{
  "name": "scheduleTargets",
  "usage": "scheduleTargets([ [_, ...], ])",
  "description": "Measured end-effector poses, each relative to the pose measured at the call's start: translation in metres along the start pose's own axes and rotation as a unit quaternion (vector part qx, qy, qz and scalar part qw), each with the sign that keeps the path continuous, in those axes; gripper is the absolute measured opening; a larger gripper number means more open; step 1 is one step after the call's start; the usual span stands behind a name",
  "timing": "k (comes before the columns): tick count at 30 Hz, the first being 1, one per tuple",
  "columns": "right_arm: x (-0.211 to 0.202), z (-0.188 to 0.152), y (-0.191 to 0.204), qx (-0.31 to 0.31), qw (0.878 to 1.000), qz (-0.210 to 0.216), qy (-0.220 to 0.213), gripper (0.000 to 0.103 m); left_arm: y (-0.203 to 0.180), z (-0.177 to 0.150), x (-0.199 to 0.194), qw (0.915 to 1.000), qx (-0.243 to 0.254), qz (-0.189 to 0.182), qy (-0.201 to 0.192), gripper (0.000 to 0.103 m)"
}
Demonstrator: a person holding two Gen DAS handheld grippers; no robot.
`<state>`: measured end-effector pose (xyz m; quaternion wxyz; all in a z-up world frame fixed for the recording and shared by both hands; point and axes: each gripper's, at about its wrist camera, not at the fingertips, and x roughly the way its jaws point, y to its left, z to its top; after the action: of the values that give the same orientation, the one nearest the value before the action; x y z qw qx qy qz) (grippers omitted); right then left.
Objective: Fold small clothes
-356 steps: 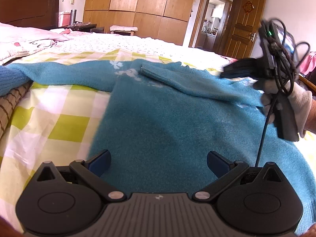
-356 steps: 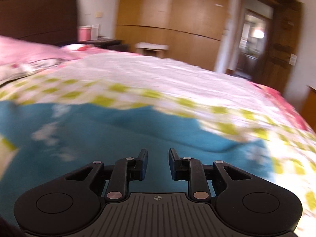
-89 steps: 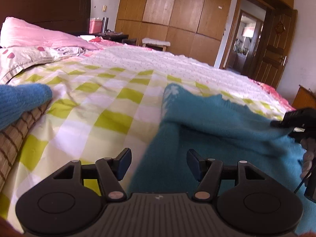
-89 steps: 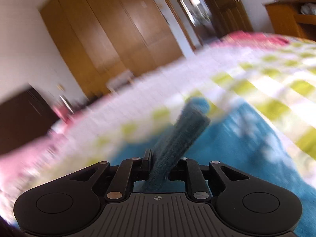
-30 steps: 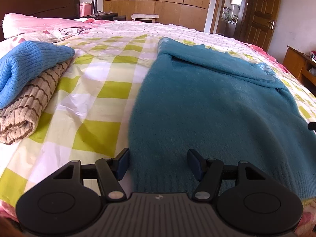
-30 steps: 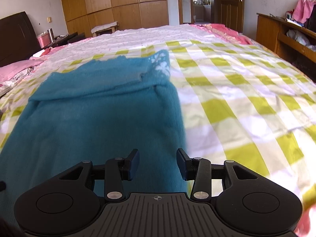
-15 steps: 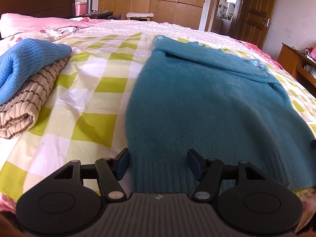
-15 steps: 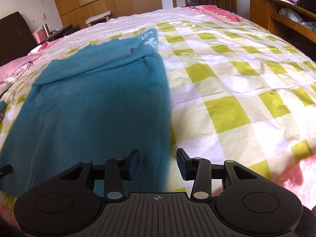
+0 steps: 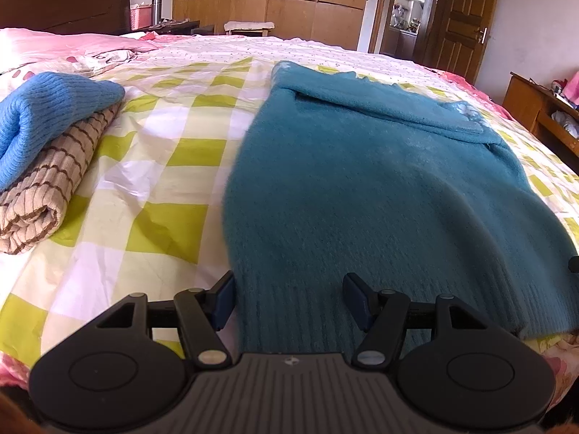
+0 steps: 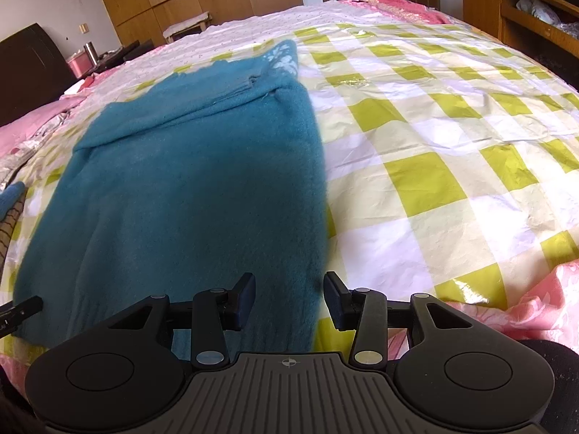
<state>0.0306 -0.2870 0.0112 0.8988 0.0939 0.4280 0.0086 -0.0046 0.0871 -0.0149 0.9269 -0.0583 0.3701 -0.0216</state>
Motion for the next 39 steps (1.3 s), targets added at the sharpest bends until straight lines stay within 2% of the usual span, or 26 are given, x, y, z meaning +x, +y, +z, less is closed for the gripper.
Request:
scheduleTargets([
  [39,-0.014,-0.01,0.0,0.016,1.0,0.018,0.012,0.043,-0.001,-0.005,-0.004,0.9998,-0.002,-0.019,0.008,0.066],
])
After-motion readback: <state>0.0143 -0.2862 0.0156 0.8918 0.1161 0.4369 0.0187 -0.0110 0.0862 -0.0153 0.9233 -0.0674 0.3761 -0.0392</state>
